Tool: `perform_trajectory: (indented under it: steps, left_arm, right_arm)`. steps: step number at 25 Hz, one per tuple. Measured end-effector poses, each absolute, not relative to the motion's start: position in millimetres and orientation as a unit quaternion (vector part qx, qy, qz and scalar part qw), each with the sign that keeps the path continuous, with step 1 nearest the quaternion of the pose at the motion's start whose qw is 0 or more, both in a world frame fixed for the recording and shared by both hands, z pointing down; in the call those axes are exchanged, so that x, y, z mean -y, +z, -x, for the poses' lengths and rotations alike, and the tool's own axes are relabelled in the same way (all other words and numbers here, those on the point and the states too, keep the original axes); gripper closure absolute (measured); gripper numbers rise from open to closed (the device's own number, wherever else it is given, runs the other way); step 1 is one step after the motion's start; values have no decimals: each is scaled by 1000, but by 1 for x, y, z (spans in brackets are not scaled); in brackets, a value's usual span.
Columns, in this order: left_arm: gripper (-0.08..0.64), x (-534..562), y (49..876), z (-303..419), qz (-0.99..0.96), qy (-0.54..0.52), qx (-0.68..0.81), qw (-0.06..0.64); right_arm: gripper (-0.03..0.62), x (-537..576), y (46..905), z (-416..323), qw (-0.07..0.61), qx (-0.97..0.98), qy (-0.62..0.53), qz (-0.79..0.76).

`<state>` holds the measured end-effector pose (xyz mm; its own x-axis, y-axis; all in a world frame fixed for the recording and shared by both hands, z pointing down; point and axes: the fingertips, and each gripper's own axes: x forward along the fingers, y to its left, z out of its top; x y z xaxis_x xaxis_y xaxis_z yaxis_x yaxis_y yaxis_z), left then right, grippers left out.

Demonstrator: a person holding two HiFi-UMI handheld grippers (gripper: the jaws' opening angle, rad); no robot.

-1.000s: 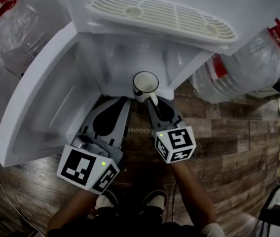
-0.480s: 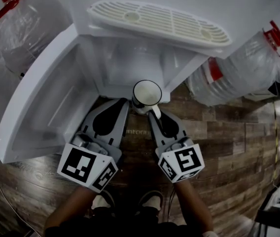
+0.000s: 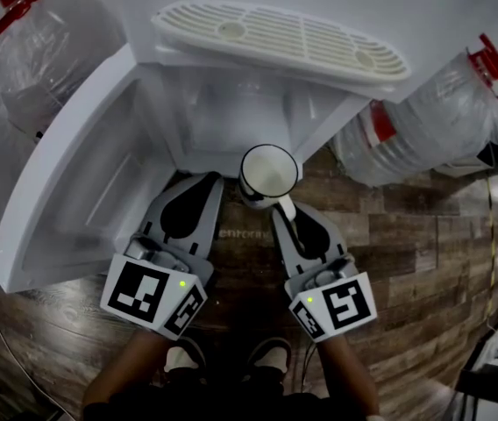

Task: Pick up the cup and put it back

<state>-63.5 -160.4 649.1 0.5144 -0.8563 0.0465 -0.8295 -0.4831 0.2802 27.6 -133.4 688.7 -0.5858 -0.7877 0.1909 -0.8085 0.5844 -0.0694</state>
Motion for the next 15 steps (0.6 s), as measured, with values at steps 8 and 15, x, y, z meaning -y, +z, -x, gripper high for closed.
perform_trajectory:
  steps: [8, 15]
  left_arm:
    - [552, 161, 638, 63, -854, -67, 500, 127]
    - [552, 158, 594, 51, -868, -41, 479, 124]
  right_arm:
    - [520, 131, 663, -29, 68, 895, 58, -437]
    - [520, 118, 614, -37, 68, 899, 57, -428]
